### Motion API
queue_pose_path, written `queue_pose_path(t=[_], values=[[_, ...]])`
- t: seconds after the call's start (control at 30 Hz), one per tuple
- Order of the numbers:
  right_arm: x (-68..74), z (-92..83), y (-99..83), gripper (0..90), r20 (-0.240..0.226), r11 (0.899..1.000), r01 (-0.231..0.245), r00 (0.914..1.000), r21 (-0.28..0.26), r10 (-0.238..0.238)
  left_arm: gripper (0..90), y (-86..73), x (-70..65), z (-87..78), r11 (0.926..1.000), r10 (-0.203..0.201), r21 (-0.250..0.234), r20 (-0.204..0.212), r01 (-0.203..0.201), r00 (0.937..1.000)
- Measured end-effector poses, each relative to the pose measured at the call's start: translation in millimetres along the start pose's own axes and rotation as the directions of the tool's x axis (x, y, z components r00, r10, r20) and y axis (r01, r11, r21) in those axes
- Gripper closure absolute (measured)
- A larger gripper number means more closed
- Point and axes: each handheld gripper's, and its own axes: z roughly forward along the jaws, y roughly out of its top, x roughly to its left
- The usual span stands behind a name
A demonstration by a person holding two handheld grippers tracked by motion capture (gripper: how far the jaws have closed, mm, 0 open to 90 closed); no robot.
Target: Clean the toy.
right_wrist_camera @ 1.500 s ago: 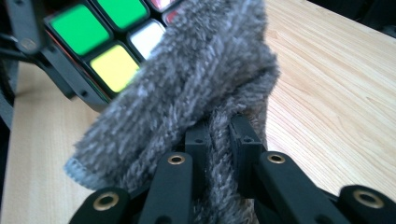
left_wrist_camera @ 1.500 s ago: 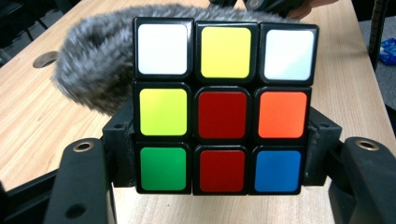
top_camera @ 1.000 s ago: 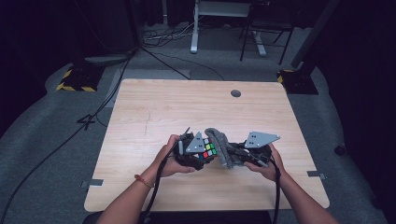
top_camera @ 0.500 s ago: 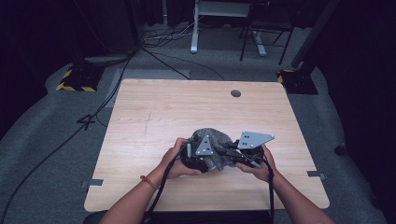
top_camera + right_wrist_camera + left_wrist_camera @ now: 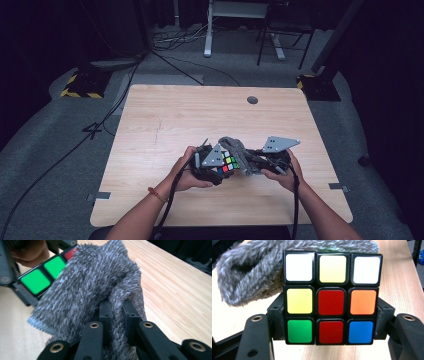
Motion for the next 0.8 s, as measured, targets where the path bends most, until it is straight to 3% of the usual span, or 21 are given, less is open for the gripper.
queue_pose_path(t=[0.17, 0.27, 0.43, 0.5, 0.63, 0.73, 0.8], values=[[19.2, -0.1, 12.6, 80.8, -0.019, 0.997, 0.066, 0.9976, -0.028, -0.066, 33.2, -0.2, -3.7, 8.8, 0.9962, 0.033, 0.082, -0.023, -0.031, 0.9992], [25.3, 0.6, 16.5, 80.9, -0.024, 0.996, 0.082, 0.9963, -0.034, -0.083, 33.1, -0.6, -4.2, 10.8, 0.9955, 0.036, 0.088, -0.021, -0.034, 0.9992], [35.4, 7.4, 20.7, 80.9, -0.054, 0.995, 0.098, 0.9936, -0.034, -0.099, 32.9, -0.1, -7.1, 22.4, 0.9890, 0.043, 0.142, -0.031, -0.039, 0.9986], [37.0, 10.2, 21.4, 80.9, -0.023, 0.991, 0.131, 0.9910, -0.012, -0.132, 33.1, -2.6, -3.5, 22.4, 0.9923, 0.018, 0.123, -0.019, -0.015, 0.9997], [22.9, 6.9, 14.3, 80.9, 0.035, 0.995, 0.103, 0.9941, 0.008, -0.103, 33.3, -3.6, 1.6, 14.2, 0.9970, -0.005, 0.077, -0.025, 0.007, 0.9997], [9.3, 5.9, 3.1, 80.9, 0.051, 0.998, 0.054, 0.9972, 0.031, -0.055, 33.3, -4.5, 4.4, 5.6, 0.9993, -0.023, 0.029, -0.028, 0.024, 0.9994], [1.5, 6.7, -4.9, 80.9, 0.027, 0.999, 0.007, 0.9996, 0.037, -0.008, 33.3, -3.8, 5.0, 0.0, 0.9995, -0.029, -0.013, -0.021, 0.029, 0.9994]])
